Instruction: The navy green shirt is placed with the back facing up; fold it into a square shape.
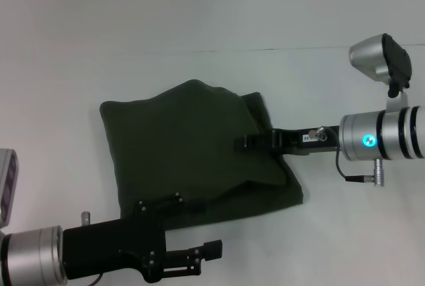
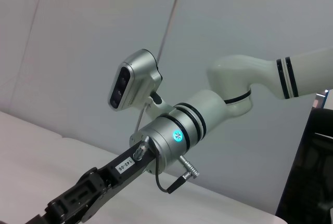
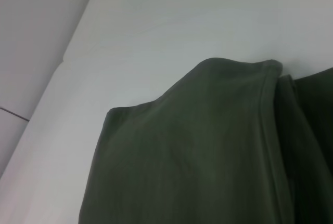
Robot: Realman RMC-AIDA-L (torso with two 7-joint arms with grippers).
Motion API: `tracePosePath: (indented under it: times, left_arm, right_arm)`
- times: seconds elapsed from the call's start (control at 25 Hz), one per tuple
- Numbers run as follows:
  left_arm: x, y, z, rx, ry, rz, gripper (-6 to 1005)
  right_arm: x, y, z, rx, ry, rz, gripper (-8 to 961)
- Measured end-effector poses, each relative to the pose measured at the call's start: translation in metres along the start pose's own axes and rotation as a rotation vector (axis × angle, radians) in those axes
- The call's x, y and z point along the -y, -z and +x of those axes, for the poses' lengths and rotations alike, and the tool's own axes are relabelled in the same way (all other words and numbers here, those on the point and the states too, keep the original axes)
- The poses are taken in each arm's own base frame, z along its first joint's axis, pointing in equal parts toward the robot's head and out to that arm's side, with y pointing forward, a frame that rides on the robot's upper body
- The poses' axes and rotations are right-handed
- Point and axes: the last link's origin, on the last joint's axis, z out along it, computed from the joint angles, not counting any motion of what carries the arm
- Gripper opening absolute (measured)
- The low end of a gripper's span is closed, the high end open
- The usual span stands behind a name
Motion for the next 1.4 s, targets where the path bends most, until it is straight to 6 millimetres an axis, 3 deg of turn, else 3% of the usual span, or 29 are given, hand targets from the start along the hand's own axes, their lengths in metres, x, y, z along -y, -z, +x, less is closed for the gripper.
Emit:
tracePosePath:
  times: [0.28,0.36,0.8,1.04,1.4]
  left_arm:
    - [0.001,0.001,-0.001,-0.001,0.002,0.008,813]
    - [0.001,0.001,-0.001,0.000,0.003,0.011,813]
    - [0.002,-0.001,-0.001,0.006,0.022,0.016,812]
    - [0.002,-0.001,-0.001,0.006,0.030,0.015,812]
    - [0.003,0.000,-0.001,0.003,0.034,0.025,812]
  right_arm:
    - [0.005,-0.008,0.000,0.021,-0.002,0.044,828]
    - [0.004,-0.009,0.001,0.027,0.012,0.038,624]
    - [0.001,-0.006,0.004,0.059,0.041,-0.016,142]
    - [-0.002,-0.001,0.002,0.093,0.072,-0.061,36]
    - [-0.009,0.009,-0.008,0.137,0.137,-0.117,38]
